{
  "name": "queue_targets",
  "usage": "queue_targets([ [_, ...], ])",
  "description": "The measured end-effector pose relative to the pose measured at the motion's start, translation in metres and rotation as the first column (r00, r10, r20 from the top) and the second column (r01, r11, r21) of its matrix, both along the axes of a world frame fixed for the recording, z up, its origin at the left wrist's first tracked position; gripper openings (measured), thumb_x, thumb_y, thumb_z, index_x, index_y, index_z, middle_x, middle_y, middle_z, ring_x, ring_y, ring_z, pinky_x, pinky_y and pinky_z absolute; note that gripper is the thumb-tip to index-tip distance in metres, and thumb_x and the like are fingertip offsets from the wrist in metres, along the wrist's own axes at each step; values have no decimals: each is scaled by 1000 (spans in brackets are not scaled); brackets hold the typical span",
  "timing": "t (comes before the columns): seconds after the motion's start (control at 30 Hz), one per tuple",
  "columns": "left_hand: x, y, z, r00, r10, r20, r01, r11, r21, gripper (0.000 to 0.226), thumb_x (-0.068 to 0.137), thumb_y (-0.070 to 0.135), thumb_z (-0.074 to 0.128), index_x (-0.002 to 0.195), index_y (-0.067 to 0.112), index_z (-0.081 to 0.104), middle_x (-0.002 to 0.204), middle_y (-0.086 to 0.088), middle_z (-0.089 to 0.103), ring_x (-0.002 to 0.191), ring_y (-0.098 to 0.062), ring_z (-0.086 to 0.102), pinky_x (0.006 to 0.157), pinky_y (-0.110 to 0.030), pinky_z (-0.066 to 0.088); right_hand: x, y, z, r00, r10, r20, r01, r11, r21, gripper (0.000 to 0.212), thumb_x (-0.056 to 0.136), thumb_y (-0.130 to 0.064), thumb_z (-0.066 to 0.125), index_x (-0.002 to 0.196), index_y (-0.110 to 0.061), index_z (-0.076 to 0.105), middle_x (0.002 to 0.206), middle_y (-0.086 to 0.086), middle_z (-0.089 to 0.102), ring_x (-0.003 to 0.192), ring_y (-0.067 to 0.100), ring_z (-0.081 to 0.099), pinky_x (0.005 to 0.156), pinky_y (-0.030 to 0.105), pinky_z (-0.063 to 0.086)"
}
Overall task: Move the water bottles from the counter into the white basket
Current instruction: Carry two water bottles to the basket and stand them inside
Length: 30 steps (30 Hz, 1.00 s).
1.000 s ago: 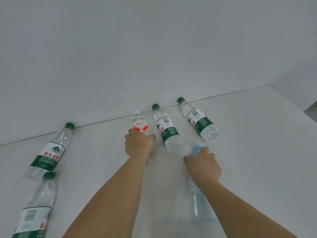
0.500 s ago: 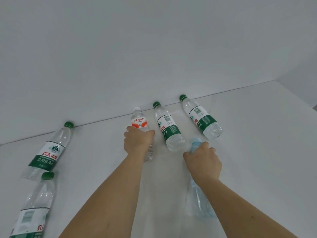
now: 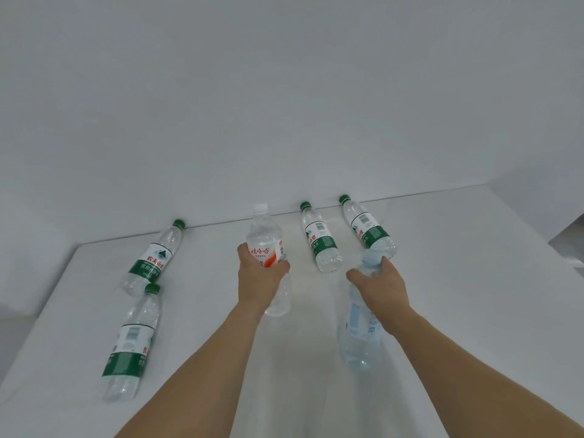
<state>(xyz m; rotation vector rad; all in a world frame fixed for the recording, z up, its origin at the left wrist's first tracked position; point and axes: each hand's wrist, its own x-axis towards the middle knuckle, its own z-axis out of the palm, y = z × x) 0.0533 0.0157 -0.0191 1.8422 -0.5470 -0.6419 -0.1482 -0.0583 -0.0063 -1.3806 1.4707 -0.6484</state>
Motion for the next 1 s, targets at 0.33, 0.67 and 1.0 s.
queue_targets([
  [0.33, -48, 94, 206, 998, 50, -50, -68, 873, -483, 54, 75, 16, 84, 115, 26, 48, 102, 1, 65, 84, -8, 67, 73, -25, 57, -4, 78, 197, 939, 172, 297, -106, 969, -225, 31, 88, -37, 65, 102, -9, 61, 93, 1, 61, 84, 16, 60, 76, 33, 50],
  [0.67, -88, 170, 325, 998, -34, 56, 60, 800, -597, 67, 73, 21, 83, 126, 35, 44, 116, 0, 63, 102, -20, 66, 82, -46, 60, -25, 147, 334, 880, 293, 373, -112, 893, -437, 23, 88, -35, 64, 99, -16, 63, 99, 3, 64, 86, 19, 61, 77, 35, 50],
  [1.0, -112, 191, 350, 1000, -16, 25, 28, 801, -597, 31, 79, 13, 76, 103, 21, 58, 94, -5, 69, 76, -17, 70, 59, -38, 61, -47, 169, 361, 854, 314, 415, -101, 882, -460, 13, 87, -34, 66, 87, -22, 62, 91, 1, 63, 84, 21, 63, 77, 36, 51],
])
